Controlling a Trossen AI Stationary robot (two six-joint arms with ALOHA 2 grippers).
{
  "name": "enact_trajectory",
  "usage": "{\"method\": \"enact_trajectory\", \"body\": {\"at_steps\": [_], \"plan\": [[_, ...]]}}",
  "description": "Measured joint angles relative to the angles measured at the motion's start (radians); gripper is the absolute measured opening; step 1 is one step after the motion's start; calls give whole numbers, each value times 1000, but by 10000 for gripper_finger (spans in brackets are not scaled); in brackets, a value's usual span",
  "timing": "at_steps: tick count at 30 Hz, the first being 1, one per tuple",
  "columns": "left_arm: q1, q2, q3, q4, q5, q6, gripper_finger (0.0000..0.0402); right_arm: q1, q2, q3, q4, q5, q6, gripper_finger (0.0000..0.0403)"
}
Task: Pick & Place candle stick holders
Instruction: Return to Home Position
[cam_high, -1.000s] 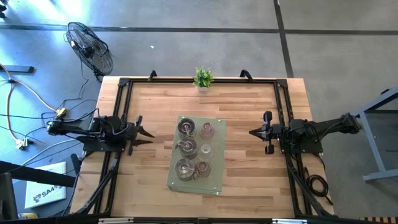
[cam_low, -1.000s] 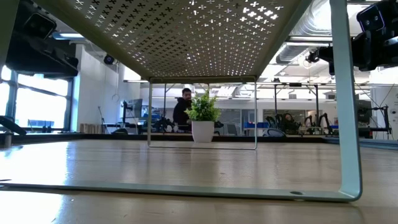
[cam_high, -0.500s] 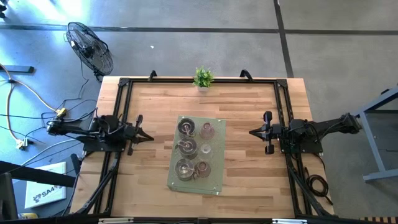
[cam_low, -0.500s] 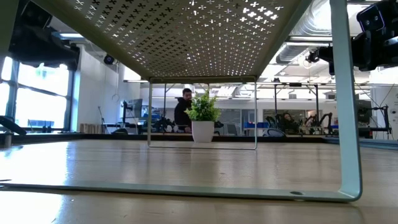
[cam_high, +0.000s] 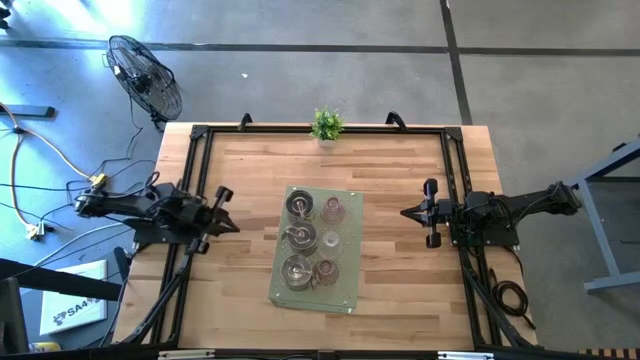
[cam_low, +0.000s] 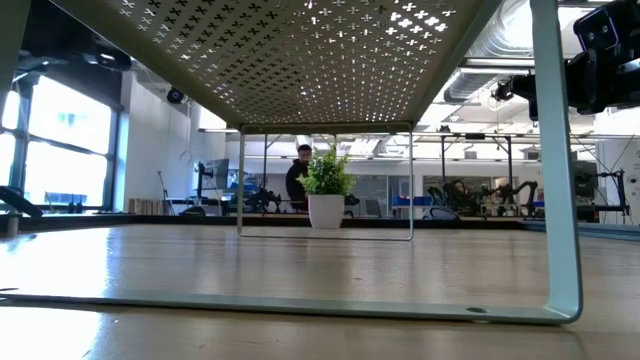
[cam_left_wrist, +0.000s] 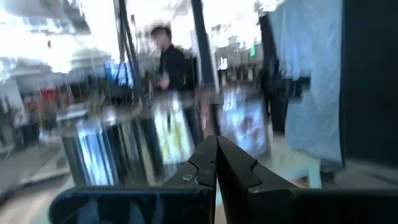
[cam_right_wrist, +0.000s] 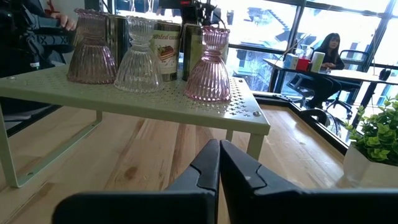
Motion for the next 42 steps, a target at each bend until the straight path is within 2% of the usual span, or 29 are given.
{"method": "enact_trajectory", "body": {"at_steps": [7, 18, 28, 33, 42], "plan": [[0, -3, 13, 34, 23, -26, 0, 0, -1, 0, 0, 0, 0, 7], [0, -3, 11, 17, -42, -27, 0, 0, 0, 0, 0, 0, 0, 5], [0, -2, 10, -13, -47, -25, 0, 0, -1, 0, 0, 0, 0, 7], [0, -2, 10, -43, -166, -25, 0, 0, 0, 0, 0, 0, 0, 9], [0, -2, 9, -117, -167, -25, 0, 0, 0, 0, 0, 0, 0, 5]]}}
